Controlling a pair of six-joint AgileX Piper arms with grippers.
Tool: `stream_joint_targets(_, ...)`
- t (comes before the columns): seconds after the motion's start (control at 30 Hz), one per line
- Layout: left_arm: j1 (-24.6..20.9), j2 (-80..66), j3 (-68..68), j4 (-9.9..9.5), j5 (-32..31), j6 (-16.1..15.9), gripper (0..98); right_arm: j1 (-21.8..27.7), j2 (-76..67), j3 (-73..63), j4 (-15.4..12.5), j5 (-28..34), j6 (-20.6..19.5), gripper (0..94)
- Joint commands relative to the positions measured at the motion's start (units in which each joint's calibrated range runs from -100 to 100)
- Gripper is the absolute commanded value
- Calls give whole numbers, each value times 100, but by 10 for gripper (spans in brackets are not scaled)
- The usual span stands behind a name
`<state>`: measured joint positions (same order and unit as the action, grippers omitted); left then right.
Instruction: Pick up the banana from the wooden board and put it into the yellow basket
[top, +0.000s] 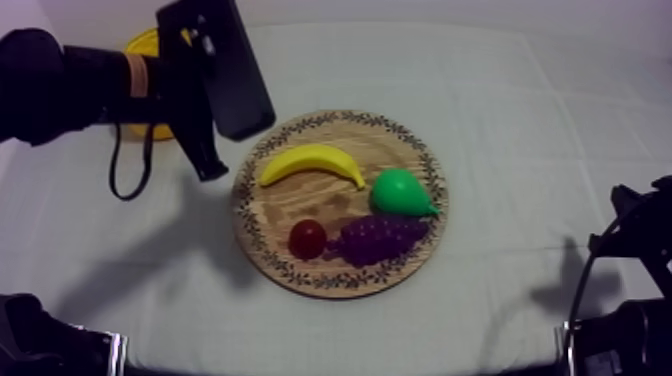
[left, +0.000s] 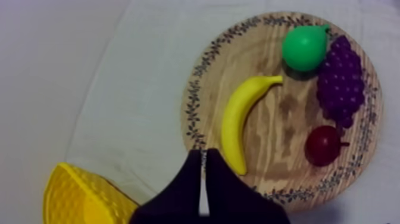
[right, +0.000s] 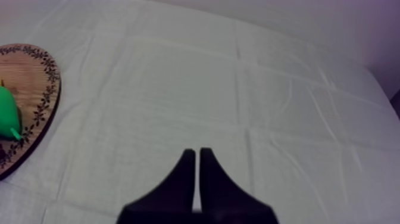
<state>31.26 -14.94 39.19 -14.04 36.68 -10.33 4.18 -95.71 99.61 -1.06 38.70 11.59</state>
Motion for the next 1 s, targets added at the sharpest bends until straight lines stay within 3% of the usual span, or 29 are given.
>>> stream_joint_targets(0.0,49,57,92,1,-25,4,32,3,-5,5,1,1,1,4)
stream_joint_targets(0.27,128,208,340,-13,-88,122,54,3,-5,5,1,1,1,4)
stream_joint_targets(0.43,116,195,538,-83,-162,364,443,3,-5,5,1,1,1,4)
stream_joint_targets(0.53,115,177,618,-100,-238,465,586,3,-5,5,1,1,1,4)
stream_joint_targets(0.7,121,249,661,-85,-308,529,644,3,-5,5,1,1,1,4)
stream_joint_targets(0.97,108,642,568,-100,-388,537,655,3,-5,5,1,1,1,4)
